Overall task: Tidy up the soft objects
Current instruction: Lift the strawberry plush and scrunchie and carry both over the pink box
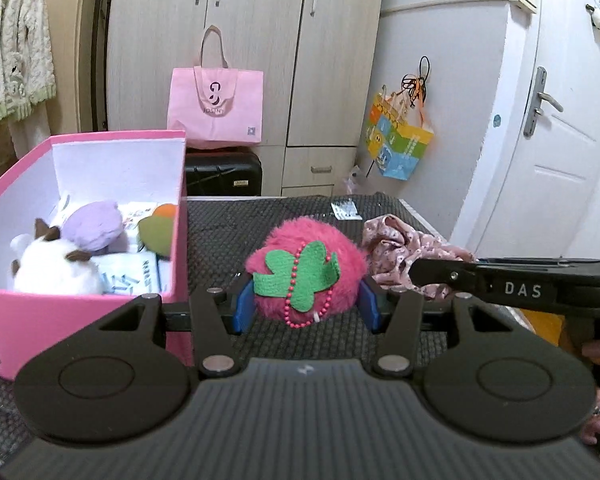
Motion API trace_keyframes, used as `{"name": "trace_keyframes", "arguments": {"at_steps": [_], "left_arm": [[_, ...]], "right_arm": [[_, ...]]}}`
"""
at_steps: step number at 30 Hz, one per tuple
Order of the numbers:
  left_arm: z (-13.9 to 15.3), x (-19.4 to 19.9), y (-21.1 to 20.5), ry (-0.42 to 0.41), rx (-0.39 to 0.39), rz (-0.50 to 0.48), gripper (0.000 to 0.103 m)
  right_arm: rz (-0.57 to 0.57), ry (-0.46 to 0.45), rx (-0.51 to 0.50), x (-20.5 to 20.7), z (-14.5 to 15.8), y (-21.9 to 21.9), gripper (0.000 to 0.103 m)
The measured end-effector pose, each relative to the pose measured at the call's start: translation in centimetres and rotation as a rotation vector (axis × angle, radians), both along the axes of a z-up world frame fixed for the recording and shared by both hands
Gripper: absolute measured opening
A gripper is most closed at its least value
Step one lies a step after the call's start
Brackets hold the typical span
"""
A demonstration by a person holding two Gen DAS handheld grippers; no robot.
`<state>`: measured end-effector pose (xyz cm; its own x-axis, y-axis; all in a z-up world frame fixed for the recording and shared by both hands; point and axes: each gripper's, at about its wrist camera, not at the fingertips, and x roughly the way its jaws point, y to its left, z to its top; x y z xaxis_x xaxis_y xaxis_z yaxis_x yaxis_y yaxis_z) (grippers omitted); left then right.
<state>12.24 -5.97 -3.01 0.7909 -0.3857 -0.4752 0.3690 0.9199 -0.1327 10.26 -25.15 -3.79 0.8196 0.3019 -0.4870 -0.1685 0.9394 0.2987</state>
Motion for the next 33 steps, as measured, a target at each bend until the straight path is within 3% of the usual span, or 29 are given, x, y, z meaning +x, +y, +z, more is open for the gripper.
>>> {"name": "trace_keyframes", "arguments": {"at_steps": [5,7,17,25,29,33], "left_arm": [[-0.3,-1.2,1.6,0.06,-0.002,-0.017,0.05],[-0.2,-1.5,2.4,0.102,-0.042,-0.05,0.05],[1.5,-2.0,7.0,0.254,-0.078,-0.16,0.051],[3.5,-3.9,10.2,0.24,-0.01,-0.158,0.051],[4.9,-3.9,12.2,0.21,-0.029,-0.164,0.051],[6.2,-3.7,14.1,0.152,-0.04,-0.145,0.051]], "right_arm": [[-0.007,0.025,-0.017,-1.6,-0.1,1.0,0.017],[-0.001,0.046,-0.038,-2.1,-0.3,1.6,0.017],[0.124,0.146,0.011,-3.0,-0.4,2.6,0.017],[0.26,0.215,0.089,-2.0,1.0,4.0,0.017],[0.341,0.221,0.147,-1.2,2.1,4.4,0.018],[0.34,0.221,0.169,0.1,2.9,3.8,0.018]]}}
